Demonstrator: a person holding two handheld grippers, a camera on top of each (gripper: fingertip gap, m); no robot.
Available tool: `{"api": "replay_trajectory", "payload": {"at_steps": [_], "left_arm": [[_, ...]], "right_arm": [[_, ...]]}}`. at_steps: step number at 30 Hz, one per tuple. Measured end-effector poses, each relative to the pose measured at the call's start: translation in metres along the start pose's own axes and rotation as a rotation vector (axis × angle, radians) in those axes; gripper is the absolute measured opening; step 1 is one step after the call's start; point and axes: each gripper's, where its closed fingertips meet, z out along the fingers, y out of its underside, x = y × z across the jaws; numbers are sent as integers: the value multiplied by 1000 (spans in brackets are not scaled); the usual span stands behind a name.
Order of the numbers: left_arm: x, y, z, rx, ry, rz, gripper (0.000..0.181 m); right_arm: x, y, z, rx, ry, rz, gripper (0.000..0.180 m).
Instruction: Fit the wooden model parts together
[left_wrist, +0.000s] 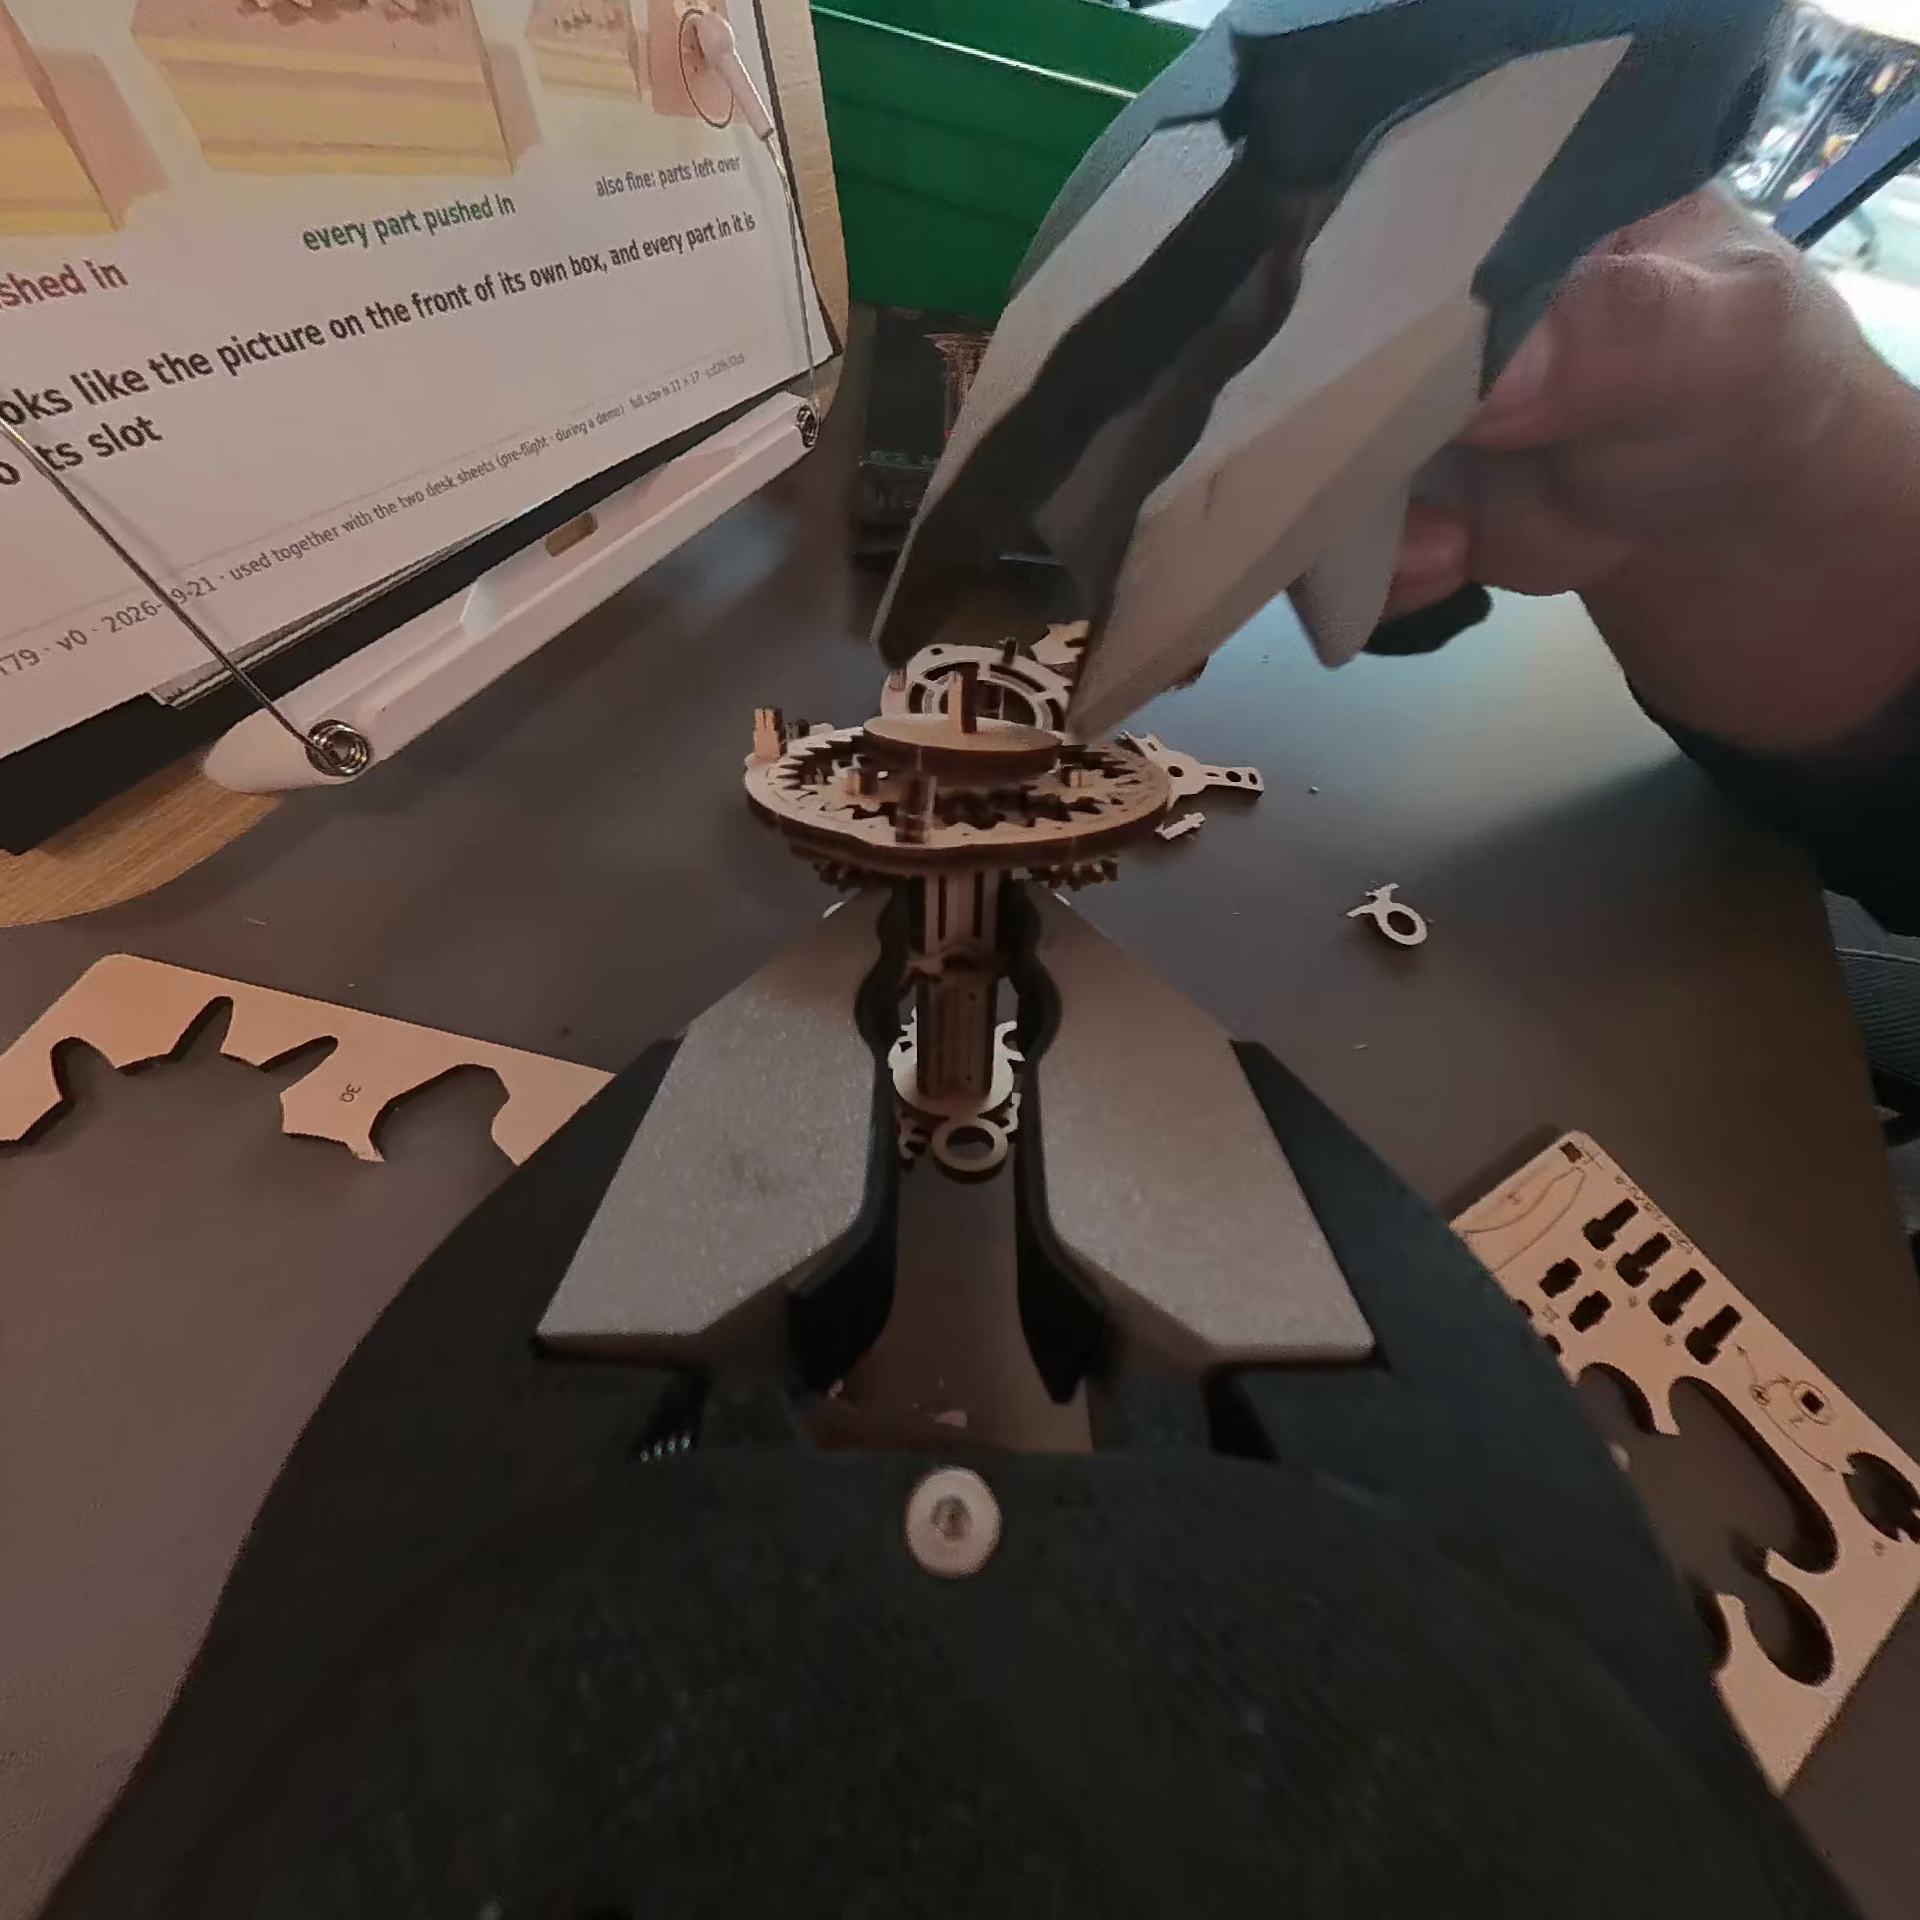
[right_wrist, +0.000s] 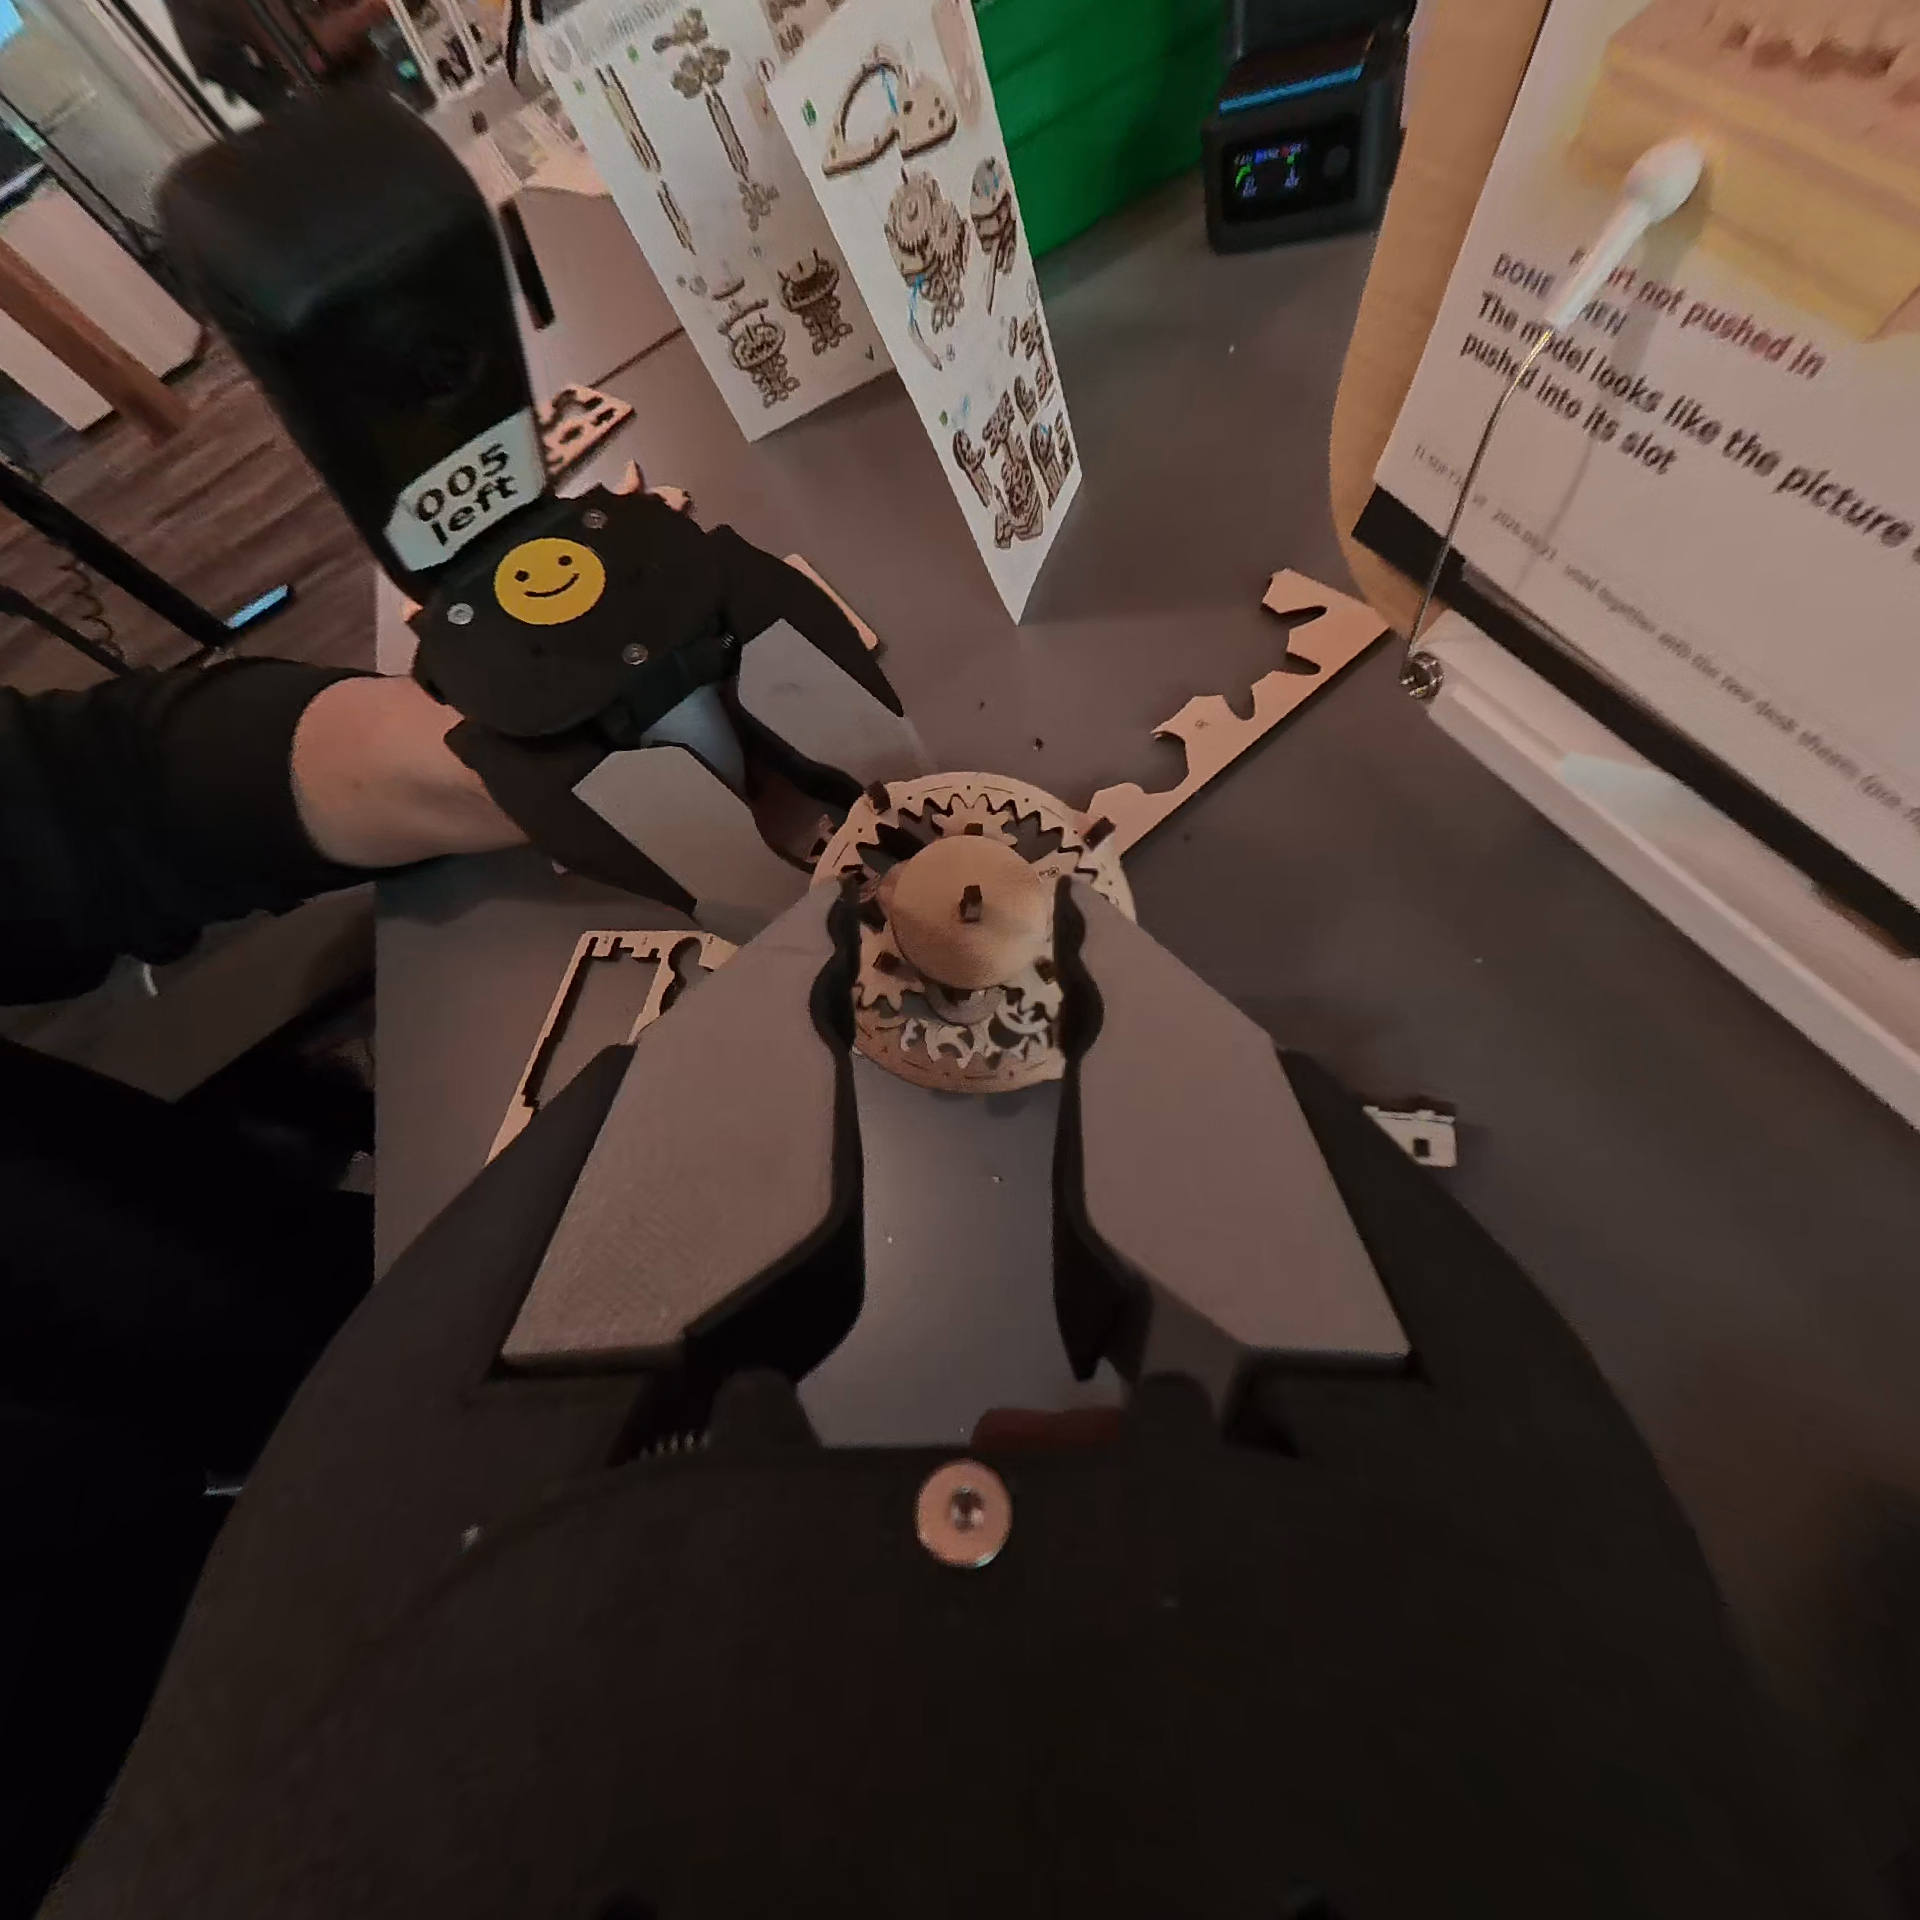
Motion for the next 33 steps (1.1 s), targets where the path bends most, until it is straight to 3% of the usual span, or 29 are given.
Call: {"api": "replay_trajectory", "payload": {"at_steps": [19, 23, 28, 30, 31, 33], "left_arm": [[2, 1, 1, -9, -47, 73, 15], [9, 1, 1, -7, -29, 104, 16], [7, 3, 2, -20, -46, 116, 15], [5, -1, -1, 7, -44, 90, 15], [3, 2, 0, -11, -39, 66, 15], [2, 6, 0, -36, -35, 52, 14]], "right_arm": [[-2, 11, 4, -146, 98, -197, 28], [-7, 14, 0, -167, 29, -221, 28], [-4, 14, 2, -174, -76, -76, 28], [-4, 8, 1, -153, -27, -111, 28], [-4, 5, -1, -151, 42, -195, 0], [3, -19, -18, -55, 208, -324, 0]]}}
